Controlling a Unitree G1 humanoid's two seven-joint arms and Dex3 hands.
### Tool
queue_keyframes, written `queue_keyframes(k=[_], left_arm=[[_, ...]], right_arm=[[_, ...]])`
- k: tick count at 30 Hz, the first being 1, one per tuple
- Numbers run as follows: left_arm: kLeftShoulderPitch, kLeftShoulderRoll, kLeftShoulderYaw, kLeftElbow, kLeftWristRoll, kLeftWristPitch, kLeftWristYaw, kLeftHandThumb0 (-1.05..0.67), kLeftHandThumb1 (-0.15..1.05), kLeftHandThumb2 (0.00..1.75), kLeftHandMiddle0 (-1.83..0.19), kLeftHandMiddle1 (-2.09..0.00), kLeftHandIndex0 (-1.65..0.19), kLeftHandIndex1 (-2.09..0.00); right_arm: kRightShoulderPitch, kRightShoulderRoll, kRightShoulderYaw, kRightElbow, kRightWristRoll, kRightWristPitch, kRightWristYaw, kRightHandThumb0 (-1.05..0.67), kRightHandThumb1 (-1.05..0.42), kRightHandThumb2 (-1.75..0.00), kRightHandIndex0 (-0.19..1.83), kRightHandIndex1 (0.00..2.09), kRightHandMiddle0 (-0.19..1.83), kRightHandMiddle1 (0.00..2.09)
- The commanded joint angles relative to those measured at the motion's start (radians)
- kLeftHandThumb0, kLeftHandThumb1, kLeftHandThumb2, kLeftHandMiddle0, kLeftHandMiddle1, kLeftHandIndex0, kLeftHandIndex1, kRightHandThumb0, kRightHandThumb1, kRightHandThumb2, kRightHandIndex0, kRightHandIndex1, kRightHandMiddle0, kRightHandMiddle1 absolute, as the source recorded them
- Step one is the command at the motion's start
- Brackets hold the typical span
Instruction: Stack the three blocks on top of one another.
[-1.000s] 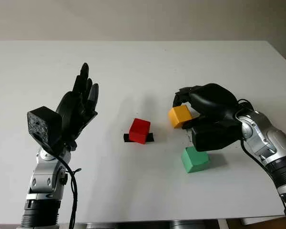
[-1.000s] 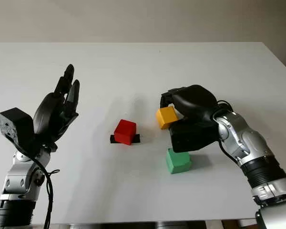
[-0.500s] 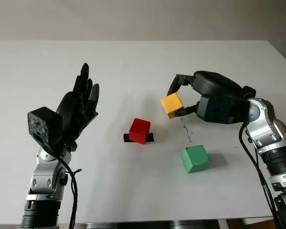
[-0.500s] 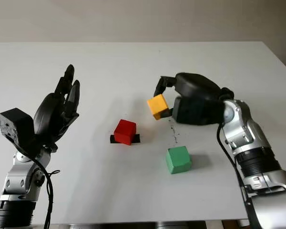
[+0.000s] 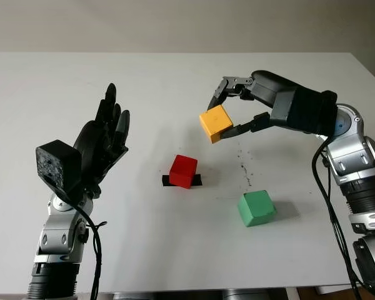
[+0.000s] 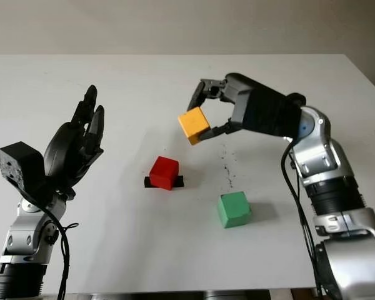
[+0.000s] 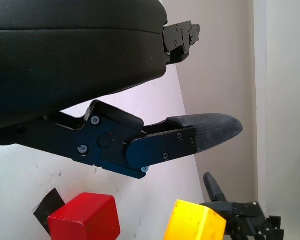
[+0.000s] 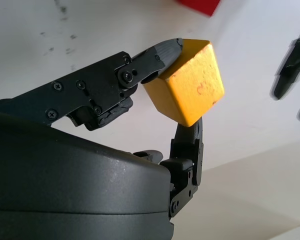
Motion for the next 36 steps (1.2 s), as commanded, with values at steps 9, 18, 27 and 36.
queue_keyframes(k=[9, 18, 27, 36], left_arm=[[0.007, 0.012, 0.014, -0.032, -0.023, 0.029, 0.001, -0.76, 1.05, 0.62, 0.19, -0.02, 0.19, -0.02], [0.017, 0.012, 0.017, -0.061, -0.025, 0.052, 0.012, -0.78, 1.05, 0.62, 0.19, -0.02, 0.19, -0.03], [0.022, 0.018, 0.013, -0.08, -0.015, 0.067, 0.016, -0.77, 1.05, 0.64, 0.19, 0.0, 0.19, -0.02], [0.02, 0.019, 0.019, -0.08, -0.019, 0.071, 0.017, -0.76, 1.05, 0.65, 0.19, -0.01, 0.19, -0.03]], right_arm=[[-0.154, 0.072, -0.001, 0.151, 0.116, 0.043, 0.161, -0.45, -0.92, -0.05, 0.26, 0.02, 0.39, 1.49], [-0.221, 0.149, 0.036, 0.369, 0.108, 0.002, 0.244, -0.53, -0.92, -0.05, 0.25, 0.03, 0.42, 1.48], [-0.248, 0.193, 0.07, 0.514, 0.073, -0.035, 0.279, -0.54, -0.95, -0.06, 0.21, 0.03, 0.4, 1.48], [-0.261, 0.213, 0.071, 0.575, 0.057, -0.064, 0.299, -0.58, -0.94, -0.05, 0.21, 0.04, 0.42, 1.51]])
